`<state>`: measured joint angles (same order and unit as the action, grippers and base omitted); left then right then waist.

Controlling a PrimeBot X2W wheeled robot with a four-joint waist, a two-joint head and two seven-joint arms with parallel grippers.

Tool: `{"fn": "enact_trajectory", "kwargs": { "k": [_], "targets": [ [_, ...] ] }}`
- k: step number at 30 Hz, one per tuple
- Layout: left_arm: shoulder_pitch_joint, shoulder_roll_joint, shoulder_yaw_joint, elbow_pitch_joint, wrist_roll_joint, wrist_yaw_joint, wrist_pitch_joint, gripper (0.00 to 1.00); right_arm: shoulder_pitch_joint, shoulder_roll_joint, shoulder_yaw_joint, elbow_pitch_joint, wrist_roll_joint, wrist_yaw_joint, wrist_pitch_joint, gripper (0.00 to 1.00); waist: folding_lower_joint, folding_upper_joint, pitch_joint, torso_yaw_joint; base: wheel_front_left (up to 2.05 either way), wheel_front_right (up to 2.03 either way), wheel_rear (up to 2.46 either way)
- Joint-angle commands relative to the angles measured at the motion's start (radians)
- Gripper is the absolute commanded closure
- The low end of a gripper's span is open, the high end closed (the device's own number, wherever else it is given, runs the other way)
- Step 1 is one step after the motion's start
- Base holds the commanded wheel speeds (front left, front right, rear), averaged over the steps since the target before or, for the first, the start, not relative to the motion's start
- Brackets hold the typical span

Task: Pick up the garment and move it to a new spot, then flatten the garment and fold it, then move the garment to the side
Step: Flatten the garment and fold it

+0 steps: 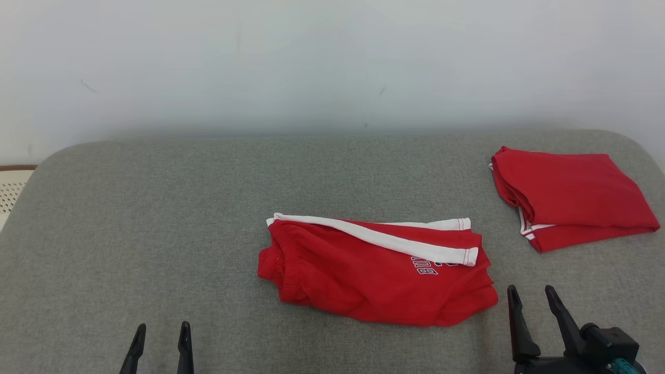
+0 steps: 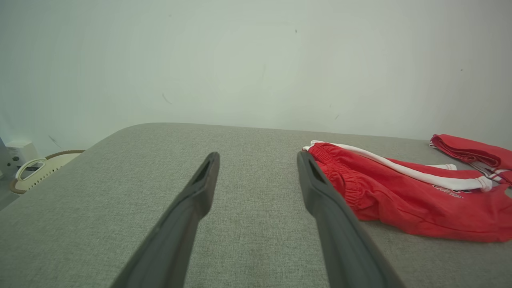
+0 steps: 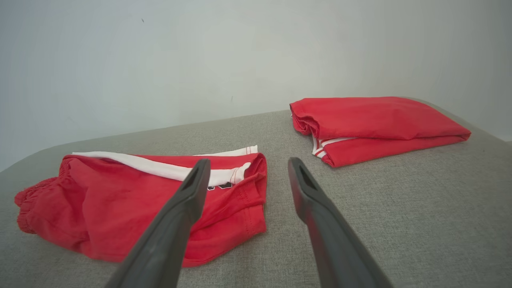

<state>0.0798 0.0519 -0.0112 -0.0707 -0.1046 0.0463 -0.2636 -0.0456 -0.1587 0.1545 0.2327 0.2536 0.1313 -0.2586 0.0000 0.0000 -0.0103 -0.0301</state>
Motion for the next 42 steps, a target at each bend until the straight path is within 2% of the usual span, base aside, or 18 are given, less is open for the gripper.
{"fn": "enact_trajectory", "kwargs": {
  "k": [1,7,10,13,20,35,42],
  "targets": [
    [0.009,0.005,0.005,0.009,0.016,-0.003,-0.002,0.0,0.019,0.009,-0.01,-0.02,-0.03,-0.001,-0.002,0.0,0.0,0.0,-0.001,-0.002,0.0,0.0,0.0],
    [0.012,0.025,0.023,0.022,0.036,0.0,-0.002,0.0,0.042,0.031,-0.032,-0.056,-0.074,-0.001,0.008,0.0,0.0,0.0,-0.004,-0.001,0.0,0.0,0.0],
    [0.016,0.033,0.018,0.028,0.04,-0.015,-0.002,0.0,0.04,0.037,-0.039,-0.066,-0.088,-0.001,0.01,0.0,0.0,0.0,-0.005,0.001,0.0,0.0,0.0],
    [0.019,0.034,0.006,0.024,0.021,-0.049,-0.002,0.0,0.044,0.041,-0.045,-0.069,-0.095,-0.001,0.012,0.0,0.0,0.0,-0.006,0.003,0.0,0.0,0.0],
    [0.019,0.035,0.005,0.031,0.02,-0.066,-0.002,0.0,0.046,0.048,-0.049,-0.069,-0.103,-0.001,0.014,0.0,0.0,0.0,-0.006,0.002,0.0,0.0,0.0],
    [0.015,0.027,0.011,0.039,0.031,-0.066,-0.002,0.0,0.051,0.053,-0.064,-0.059,-0.109,-0.001,0.027,0.0,0.0,0.0,-0.009,0.0,0.0,0.0,0.0],
    [0.013,0.022,0.009,0.04,0.024,-0.065,-0.002,0.0,-0.01,0.032,-0.049,0.003,-0.1,-0.001,0.081,0.0,0.0,0.0,-0.008,0.002,0.0,0.0,0.0]
  ]
}}
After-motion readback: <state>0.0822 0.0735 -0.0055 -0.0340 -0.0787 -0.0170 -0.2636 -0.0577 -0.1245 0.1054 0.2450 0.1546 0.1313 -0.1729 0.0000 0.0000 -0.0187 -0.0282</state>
